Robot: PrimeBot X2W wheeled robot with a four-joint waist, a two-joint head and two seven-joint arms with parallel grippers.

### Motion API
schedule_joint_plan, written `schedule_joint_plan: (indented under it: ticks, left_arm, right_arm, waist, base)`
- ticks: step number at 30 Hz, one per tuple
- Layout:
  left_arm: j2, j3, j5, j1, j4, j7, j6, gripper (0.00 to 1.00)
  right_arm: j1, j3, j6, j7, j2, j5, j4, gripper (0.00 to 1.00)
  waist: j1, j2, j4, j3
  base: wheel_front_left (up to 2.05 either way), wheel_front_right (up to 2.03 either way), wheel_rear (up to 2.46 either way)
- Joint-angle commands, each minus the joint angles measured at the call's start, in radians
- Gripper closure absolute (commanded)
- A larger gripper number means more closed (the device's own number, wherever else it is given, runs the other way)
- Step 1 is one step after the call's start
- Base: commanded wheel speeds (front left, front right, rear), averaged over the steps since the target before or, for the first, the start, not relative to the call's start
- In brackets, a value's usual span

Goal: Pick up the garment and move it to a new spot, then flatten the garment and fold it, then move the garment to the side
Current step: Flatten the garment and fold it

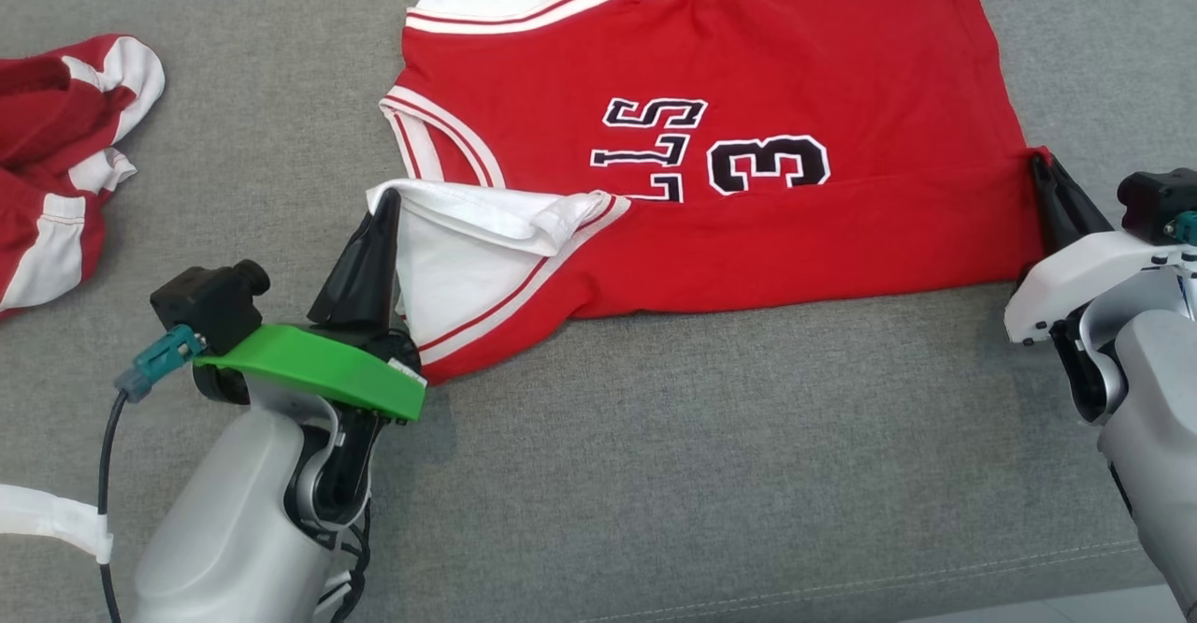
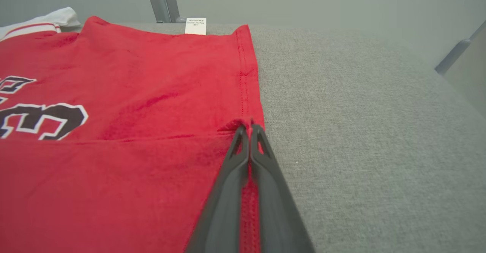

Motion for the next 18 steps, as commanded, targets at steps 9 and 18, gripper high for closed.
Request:
schedule_joint_plan:
  ticks: [9,18]
  left_arm:
    - [-0.039,0.038,0.062,-0.072,0.116,-0.007,-0.024,0.00]
    - [-0.090,0.149,0.142,0.008,0.063,-0.006,-0.031,0.00]
  right_arm:
    - [-0.049,-0.010,-0.002,-0.004,0.025,-0.016,0.029,0.82]
    - [0.032,-0.104,-0.002,-0.003,0.037,-0.027,-0.089,0.00]
  waist:
    - [0.0000,0.0000,0.003,0.044]
    - [0.0000,0.0000,0.003,0.008]
  base:
    - [0.00,0.00,0.00]
    - [0.00,0.00,0.00]
